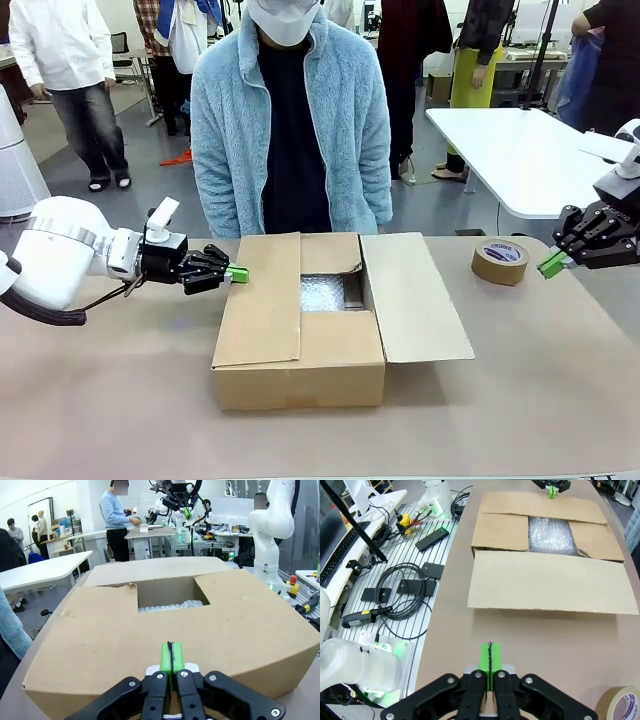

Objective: Wrap the clocks to prevent damage.
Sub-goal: Push the left (or right) flap of the Package Box to close it.

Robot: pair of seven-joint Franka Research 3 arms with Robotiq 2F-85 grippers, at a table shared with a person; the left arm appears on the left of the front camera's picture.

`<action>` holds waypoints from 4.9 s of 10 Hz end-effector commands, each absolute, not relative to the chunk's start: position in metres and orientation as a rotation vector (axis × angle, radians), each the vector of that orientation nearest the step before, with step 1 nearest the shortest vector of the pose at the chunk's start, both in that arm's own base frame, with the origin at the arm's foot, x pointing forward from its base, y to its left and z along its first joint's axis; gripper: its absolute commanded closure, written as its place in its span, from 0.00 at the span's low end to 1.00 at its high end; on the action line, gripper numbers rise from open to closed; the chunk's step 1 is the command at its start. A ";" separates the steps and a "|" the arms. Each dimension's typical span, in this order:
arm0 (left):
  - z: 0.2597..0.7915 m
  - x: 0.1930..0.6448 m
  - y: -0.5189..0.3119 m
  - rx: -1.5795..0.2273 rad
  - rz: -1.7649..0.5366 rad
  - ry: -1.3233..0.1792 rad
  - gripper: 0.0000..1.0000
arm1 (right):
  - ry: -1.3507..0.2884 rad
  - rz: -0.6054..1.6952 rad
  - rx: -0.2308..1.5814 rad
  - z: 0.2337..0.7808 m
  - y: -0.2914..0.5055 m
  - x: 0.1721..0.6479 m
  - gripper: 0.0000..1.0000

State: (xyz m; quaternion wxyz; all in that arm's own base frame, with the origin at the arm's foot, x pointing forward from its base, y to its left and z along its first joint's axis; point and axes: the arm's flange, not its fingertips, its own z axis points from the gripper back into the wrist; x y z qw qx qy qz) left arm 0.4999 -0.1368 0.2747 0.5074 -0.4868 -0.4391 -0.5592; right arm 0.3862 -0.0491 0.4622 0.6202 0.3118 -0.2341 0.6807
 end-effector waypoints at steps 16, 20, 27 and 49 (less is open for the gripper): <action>0.271 0.500 -0.138 -1.169 -1.345 -1.057 0.99 | -0.931 1.313 0.788 0.309 -0.071 0.468 0.99; 0.271 0.500 -0.138 -1.169 -1.345 -1.057 0.99 | -0.851 1.353 0.839 0.283 -0.033 0.475 0.99; 0.271 0.500 -0.138 -1.169 -1.345 -1.057 0.99 | -0.840 1.383 0.865 0.283 -0.018 0.476 0.99; 0.271 0.500 -0.138 -1.169 -1.345 -1.057 0.99 | -1.198 1.351 1.231 0.258 0.148 0.521 0.99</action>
